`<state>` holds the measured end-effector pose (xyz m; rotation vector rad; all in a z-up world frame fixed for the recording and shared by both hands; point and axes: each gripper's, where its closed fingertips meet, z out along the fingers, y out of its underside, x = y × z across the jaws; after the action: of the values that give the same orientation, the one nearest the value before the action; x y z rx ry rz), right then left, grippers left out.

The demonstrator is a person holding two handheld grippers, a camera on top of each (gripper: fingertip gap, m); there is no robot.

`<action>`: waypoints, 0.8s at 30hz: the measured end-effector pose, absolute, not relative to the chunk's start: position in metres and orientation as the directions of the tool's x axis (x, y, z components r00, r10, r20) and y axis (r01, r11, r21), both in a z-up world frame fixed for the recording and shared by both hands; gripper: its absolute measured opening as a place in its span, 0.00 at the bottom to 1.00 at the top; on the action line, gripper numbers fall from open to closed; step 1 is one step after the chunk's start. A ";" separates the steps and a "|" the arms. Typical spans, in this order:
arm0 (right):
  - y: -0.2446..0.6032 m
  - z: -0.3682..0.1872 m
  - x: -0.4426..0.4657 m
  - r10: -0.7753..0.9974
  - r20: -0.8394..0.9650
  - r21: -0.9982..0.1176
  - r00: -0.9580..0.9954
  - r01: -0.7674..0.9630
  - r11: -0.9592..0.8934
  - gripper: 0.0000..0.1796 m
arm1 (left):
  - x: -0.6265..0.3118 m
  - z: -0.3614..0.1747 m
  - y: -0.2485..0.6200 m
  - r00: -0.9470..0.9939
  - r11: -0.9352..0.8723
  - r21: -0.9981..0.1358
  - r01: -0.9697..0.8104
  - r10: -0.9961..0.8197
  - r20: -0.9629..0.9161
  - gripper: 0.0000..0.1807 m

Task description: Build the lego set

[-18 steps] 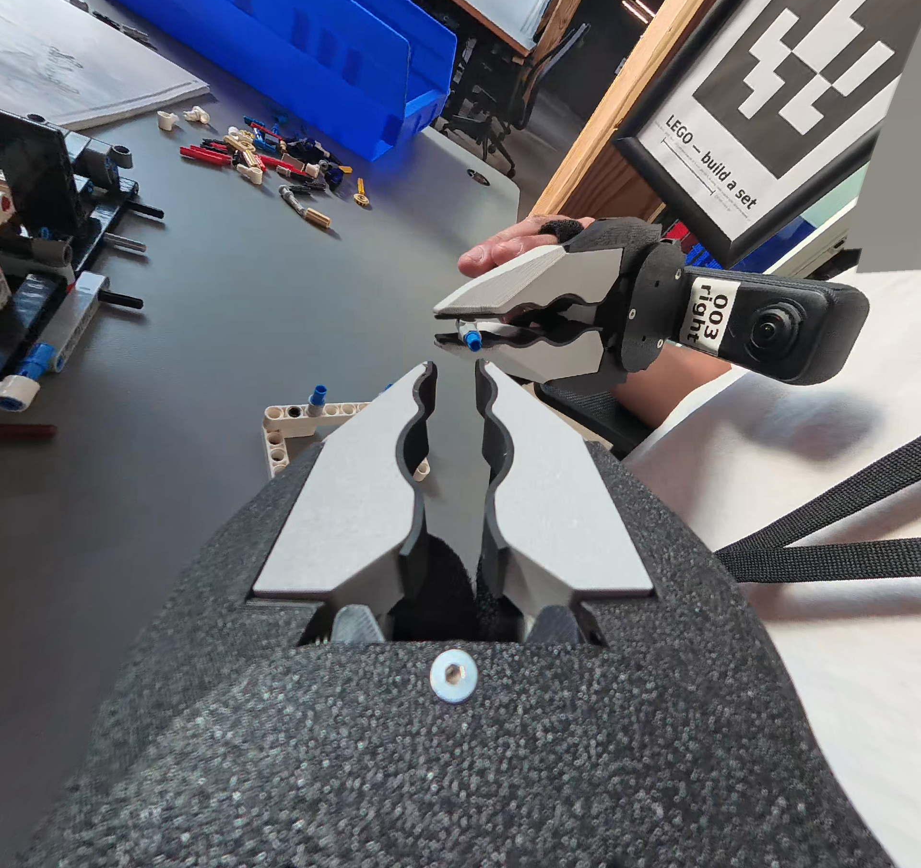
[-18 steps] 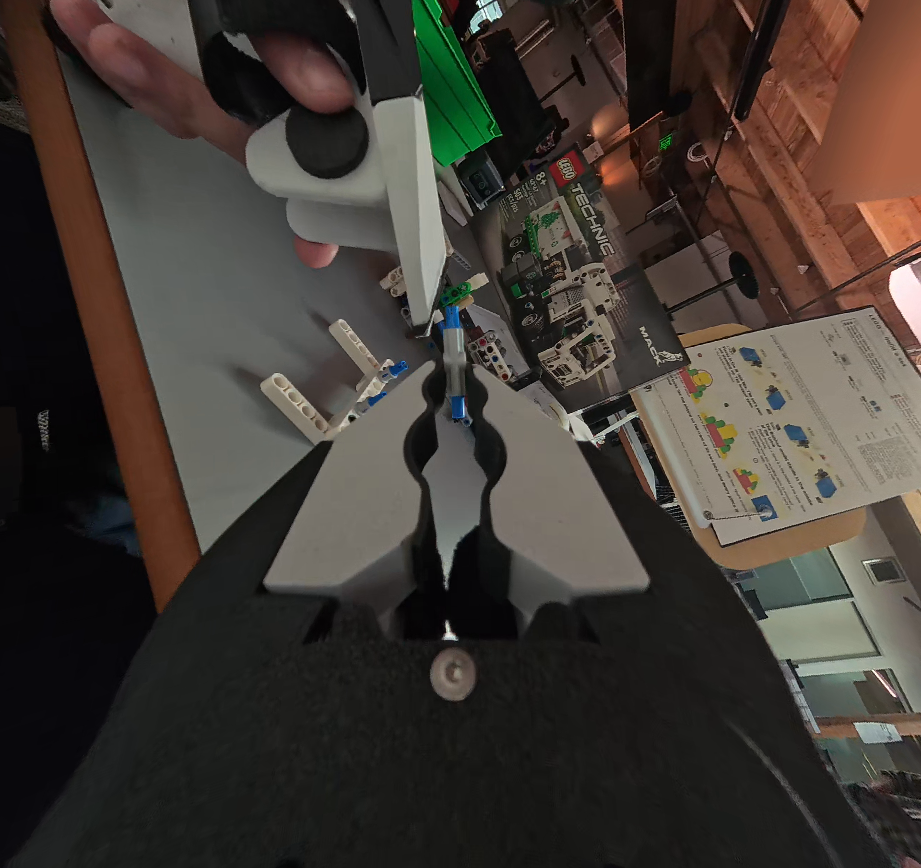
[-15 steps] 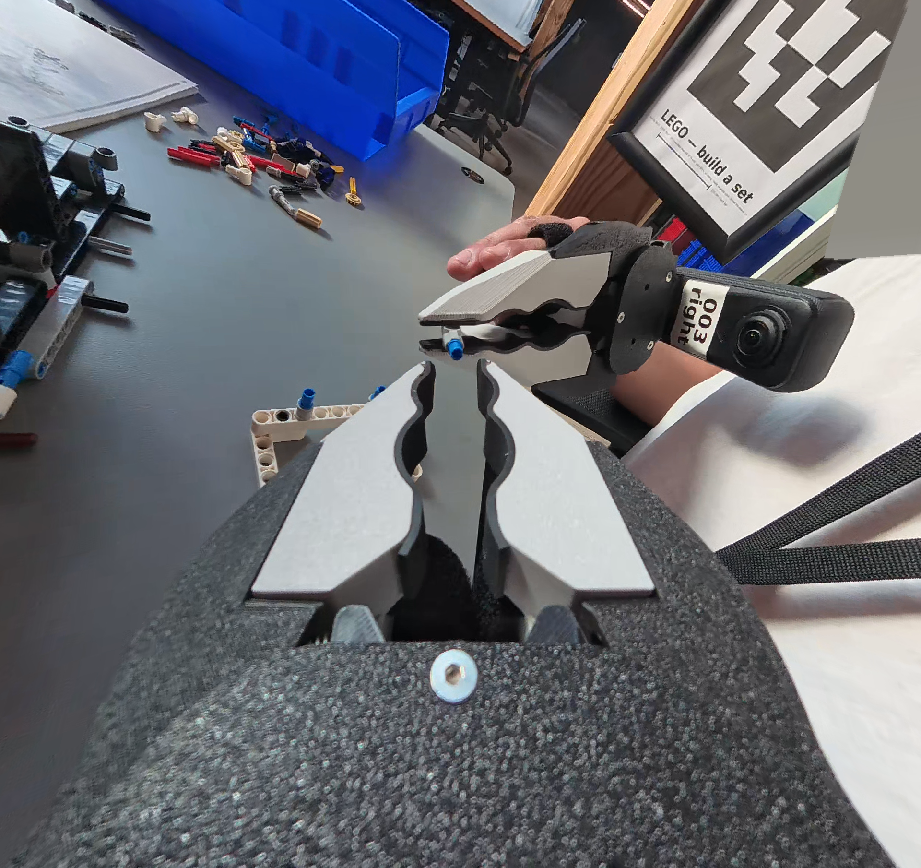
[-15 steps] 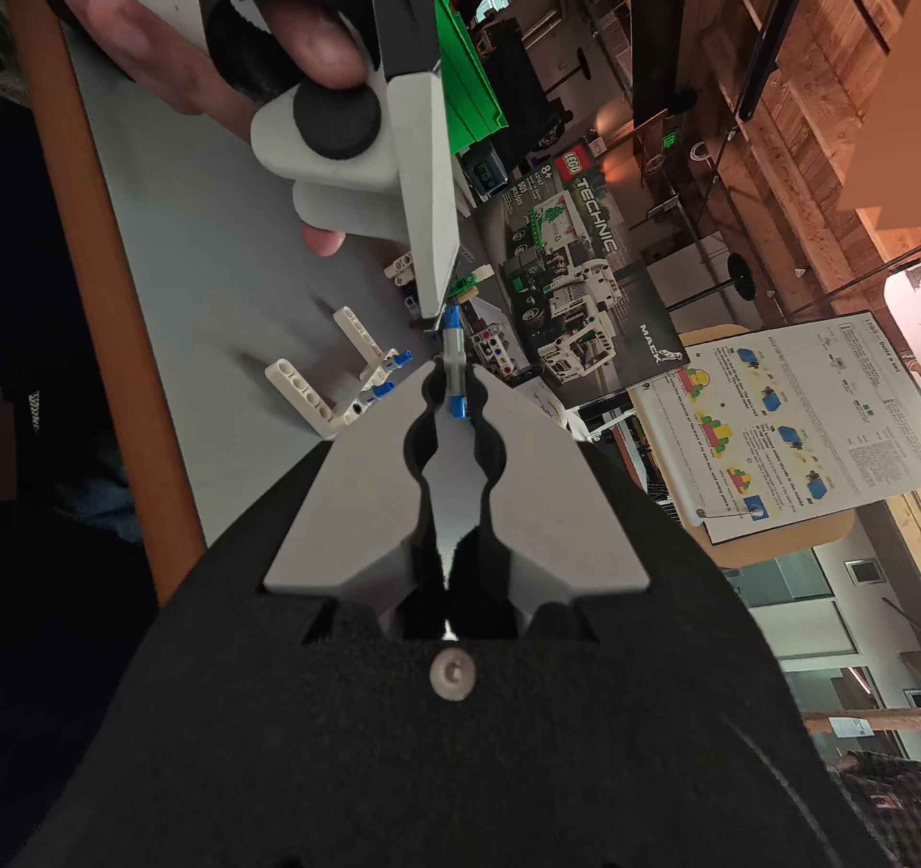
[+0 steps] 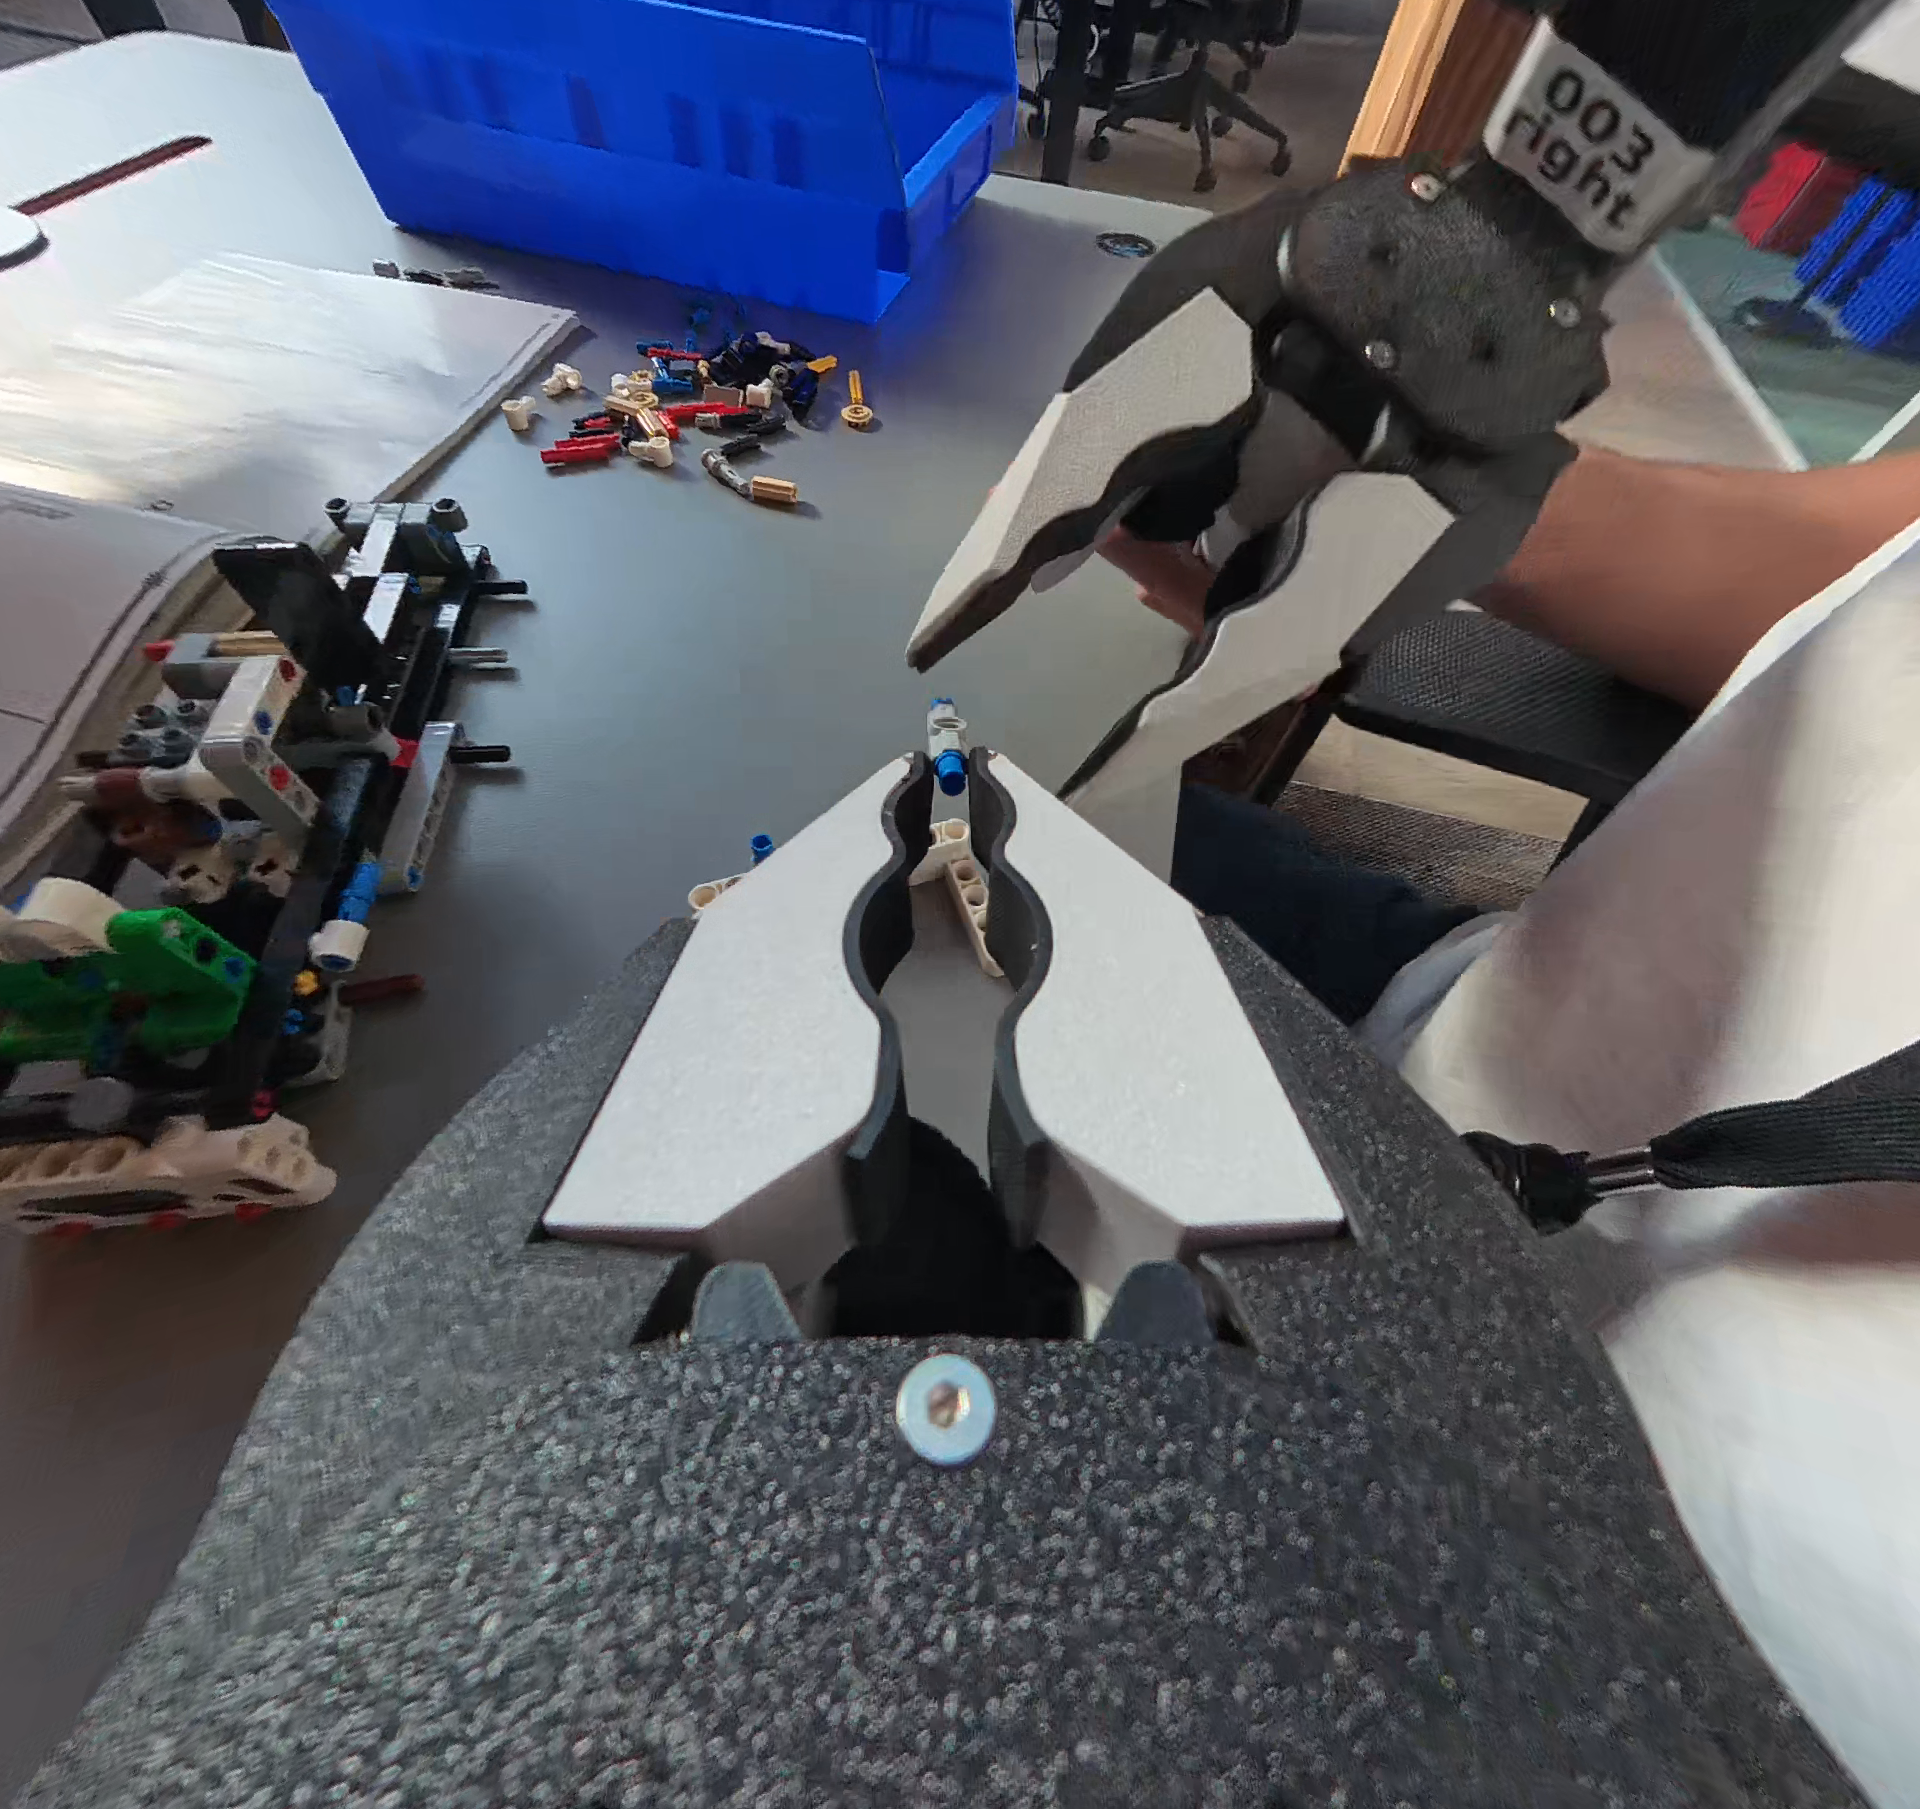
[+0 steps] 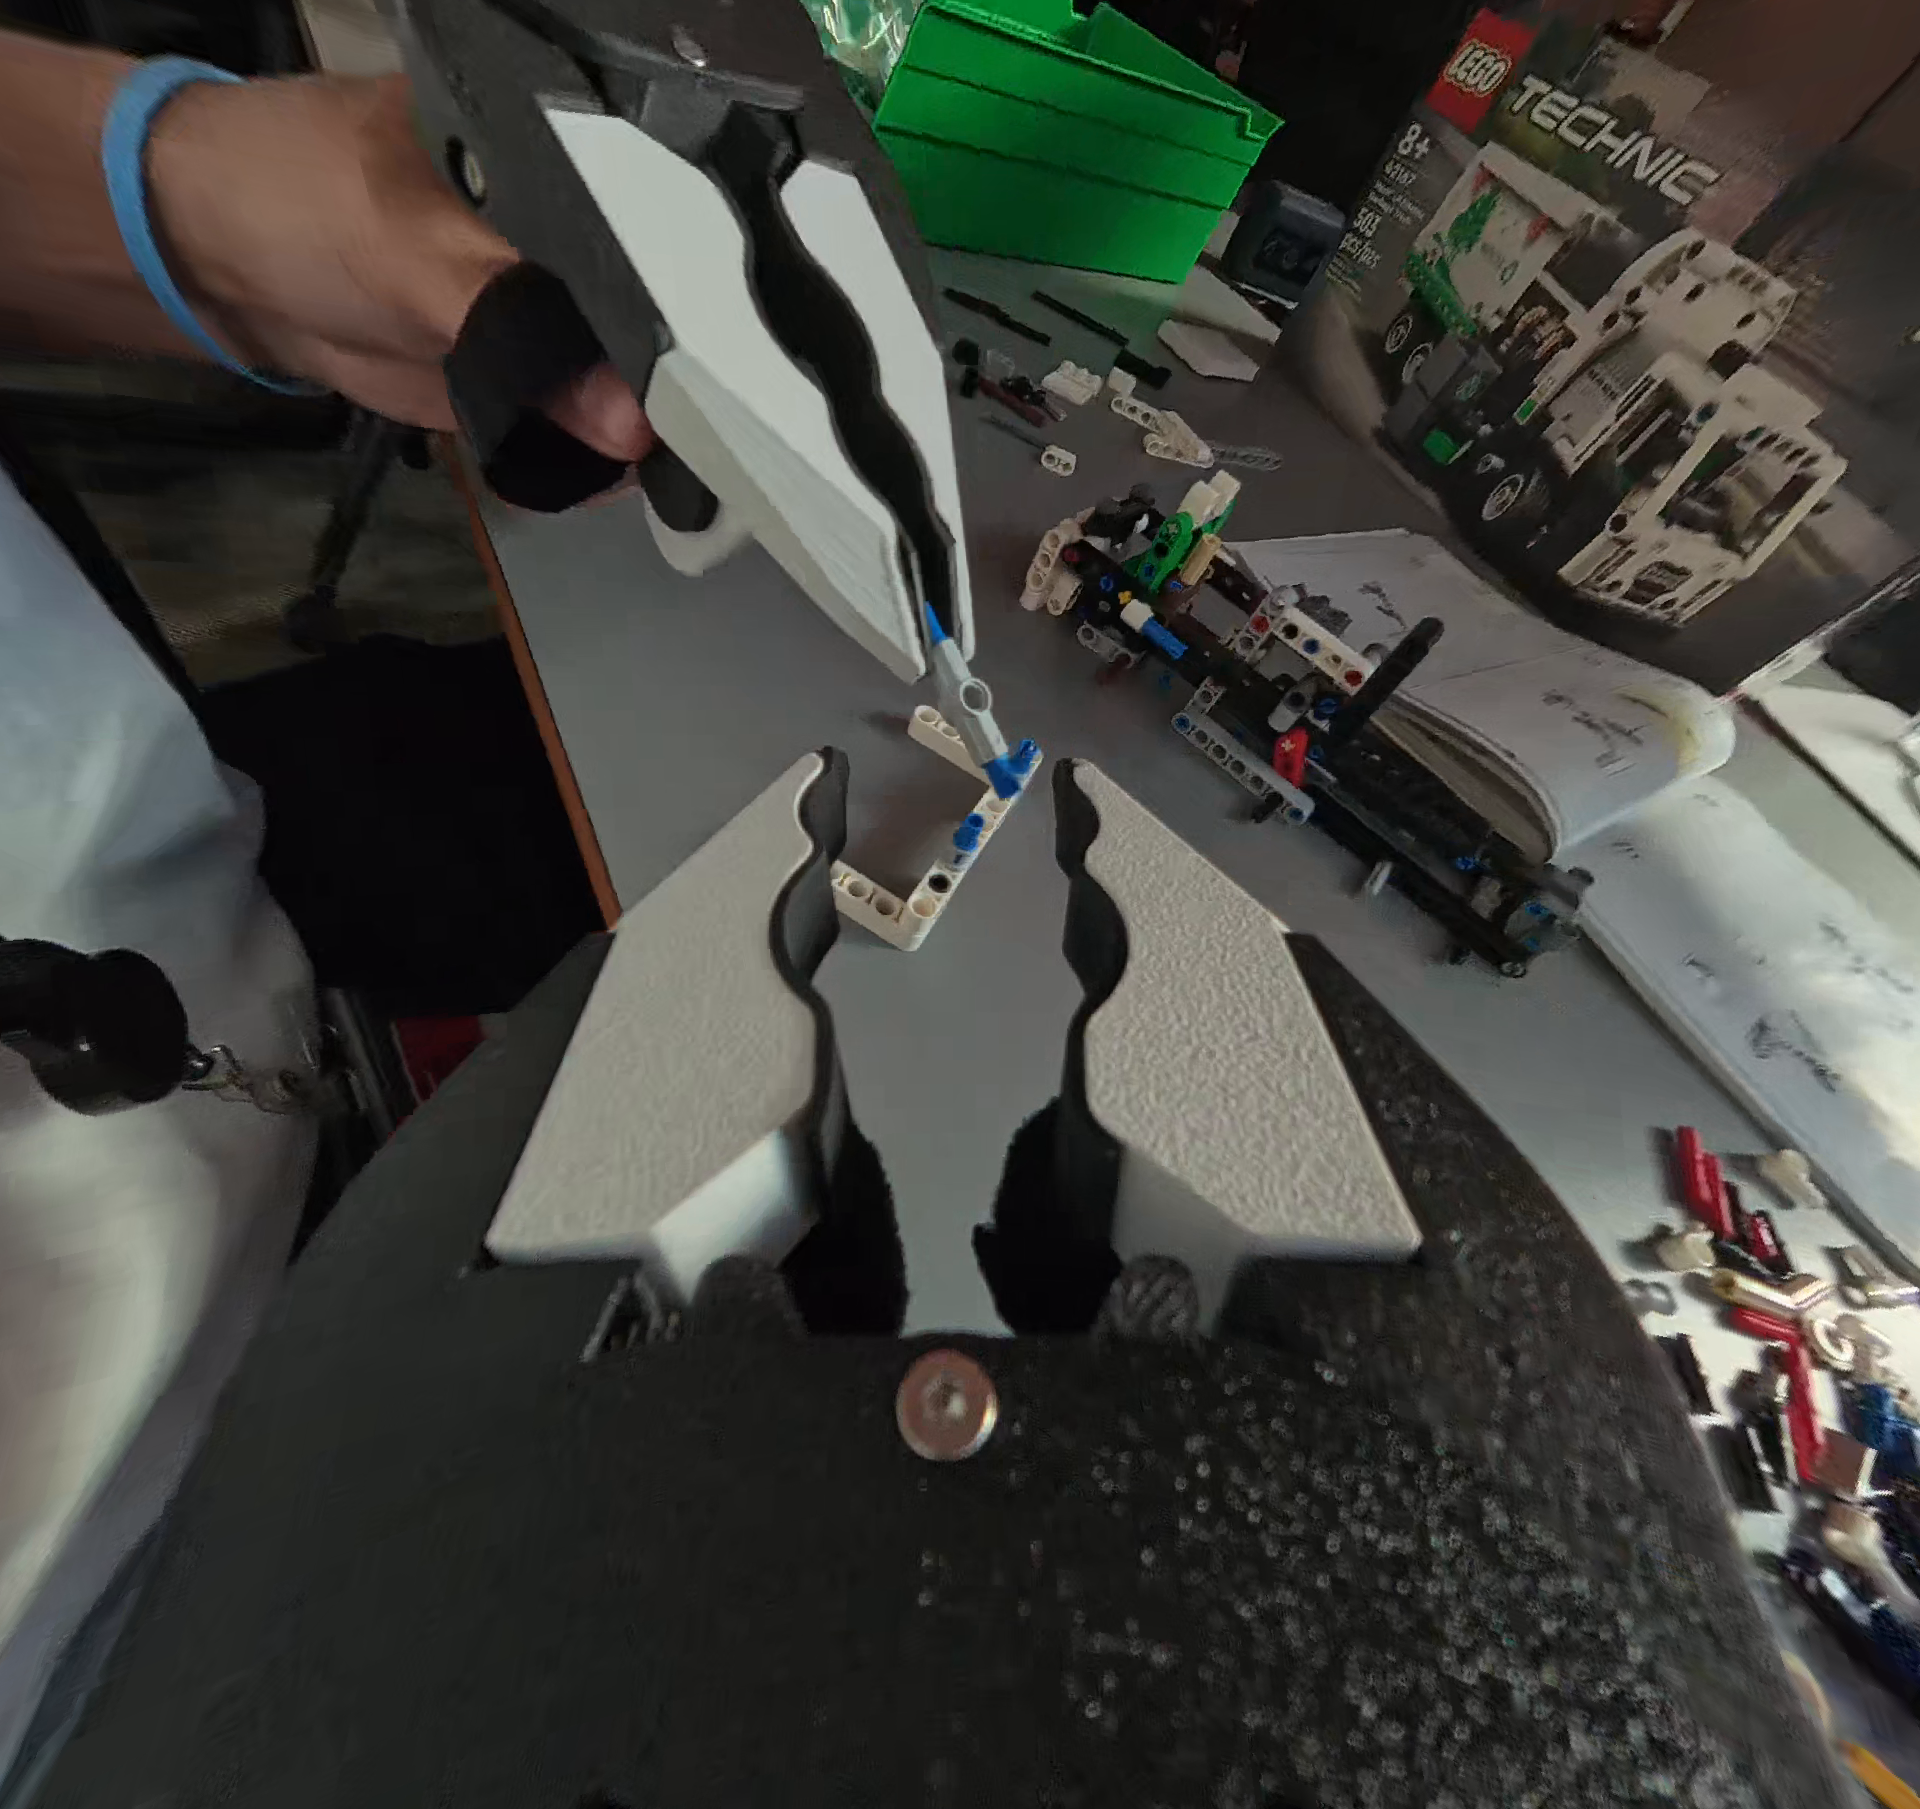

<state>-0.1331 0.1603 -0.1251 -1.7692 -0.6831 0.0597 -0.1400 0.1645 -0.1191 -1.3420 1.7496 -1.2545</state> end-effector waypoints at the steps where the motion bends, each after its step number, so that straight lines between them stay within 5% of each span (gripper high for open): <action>1: 0.158 -0.125 -0.132 0.500 0.244 -0.913 0.831 0.371 -0.171 0.21 | -0.141 -0.118 0.165 -0.318 0.089 -0.924 -0.372 -0.947 0.037 0.02; 4: 0.153 -0.127 -0.135 0.571 0.157 -0.926 0.805 0.322 -0.199 0.17 | -0.144 -0.122 0.163 -0.345 0.205 -0.909 -0.363 -0.936 -0.073 0.02; 9: 0.157 -0.132 -0.141 0.581 0.300 -0.871 0.756 0.465 -0.156 0.12 | -0.149 -0.139 0.157 -0.443 0.426 -0.815 -0.393 -0.864 -0.238 0.02; 15: 0.156 -0.139 -0.139 0.579 0.281 -0.866 0.765 0.463 -0.192 0.12 | -0.146 -0.136 0.156 -0.451 0.374 -0.840 -0.393 -0.875 -0.178 0.02; 20: 0.162 -0.128 -0.124 0.448 0.435 -0.836 0.781 0.535 -0.123 0.13 | -0.138 -0.122 0.161 -0.326 -0.016 -0.898 -0.440 -0.929 0.177 0.02; 24: 0.164 -0.108 -0.128 0.320 0.622 -0.749 0.715 0.662 -0.024 0.10 | -0.133 -0.109 0.153 -0.209 -0.461 -0.746 -0.481 -0.766 0.608 0.02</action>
<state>-0.1276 0.1642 -0.1077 -1.6227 -0.8100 -0.3269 -0.1332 0.1530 -0.1094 -1.8027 1.4750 -1.7267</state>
